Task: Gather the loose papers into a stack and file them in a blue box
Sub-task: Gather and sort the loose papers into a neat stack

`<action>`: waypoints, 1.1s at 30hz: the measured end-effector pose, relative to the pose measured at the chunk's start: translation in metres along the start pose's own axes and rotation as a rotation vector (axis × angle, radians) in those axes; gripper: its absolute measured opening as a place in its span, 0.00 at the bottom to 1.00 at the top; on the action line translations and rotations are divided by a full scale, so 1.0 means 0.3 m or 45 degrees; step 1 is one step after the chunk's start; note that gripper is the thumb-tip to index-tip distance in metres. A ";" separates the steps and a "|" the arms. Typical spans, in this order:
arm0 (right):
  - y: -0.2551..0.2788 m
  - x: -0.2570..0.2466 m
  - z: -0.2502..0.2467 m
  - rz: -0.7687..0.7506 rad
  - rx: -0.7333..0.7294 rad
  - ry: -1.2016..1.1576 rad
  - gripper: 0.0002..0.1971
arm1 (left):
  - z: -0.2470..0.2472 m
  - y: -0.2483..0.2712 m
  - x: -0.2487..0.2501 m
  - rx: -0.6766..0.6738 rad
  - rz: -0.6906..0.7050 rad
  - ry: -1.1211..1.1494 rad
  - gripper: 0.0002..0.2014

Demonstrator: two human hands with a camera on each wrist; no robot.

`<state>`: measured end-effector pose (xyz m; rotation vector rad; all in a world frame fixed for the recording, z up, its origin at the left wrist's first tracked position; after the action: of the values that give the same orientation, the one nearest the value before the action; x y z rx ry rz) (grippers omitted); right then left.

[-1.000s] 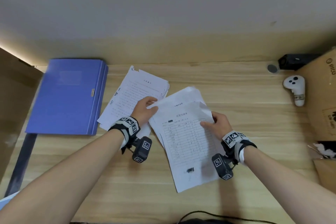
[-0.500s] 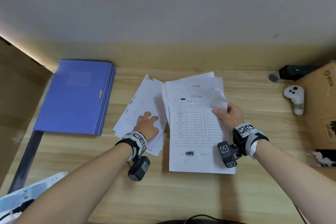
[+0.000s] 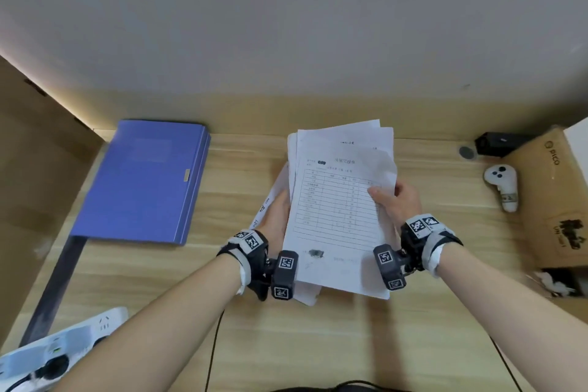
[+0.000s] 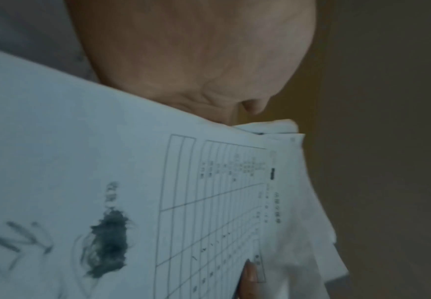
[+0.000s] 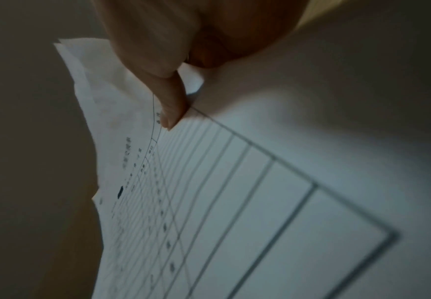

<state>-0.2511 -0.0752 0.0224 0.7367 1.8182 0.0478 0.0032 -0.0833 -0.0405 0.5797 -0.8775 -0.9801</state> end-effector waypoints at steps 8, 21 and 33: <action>0.046 0.138 0.222 0.098 -0.252 0.262 0.13 | -0.154 0.062 0.225 0.353 0.428 -0.901 0.13; 0.005 0.363 0.241 0.371 -0.226 0.871 0.20 | -0.308 -0.032 0.166 0.649 0.202 -1.329 0.20; 0.064 0.389 0.271 0.553 -0.344 0.412 0.22 | -0.234 0.010 0.000 0.534 0.260 -0.788 0.23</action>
<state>-0.1935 -0.0268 -0.0998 0.9546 1.8686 0.7199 0.0638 -0.0791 -0.0759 0.5269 -1.6870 -0.7960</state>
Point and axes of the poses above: each hand's wrist, its own y-axis away from the middle knuckle, its own z-axis out of the palm, x = y × z, the point moved 10 cm from there along -y, towards the middle knuckle, and after that the axes turned 10 degrees about y, right-handed, at the moved point
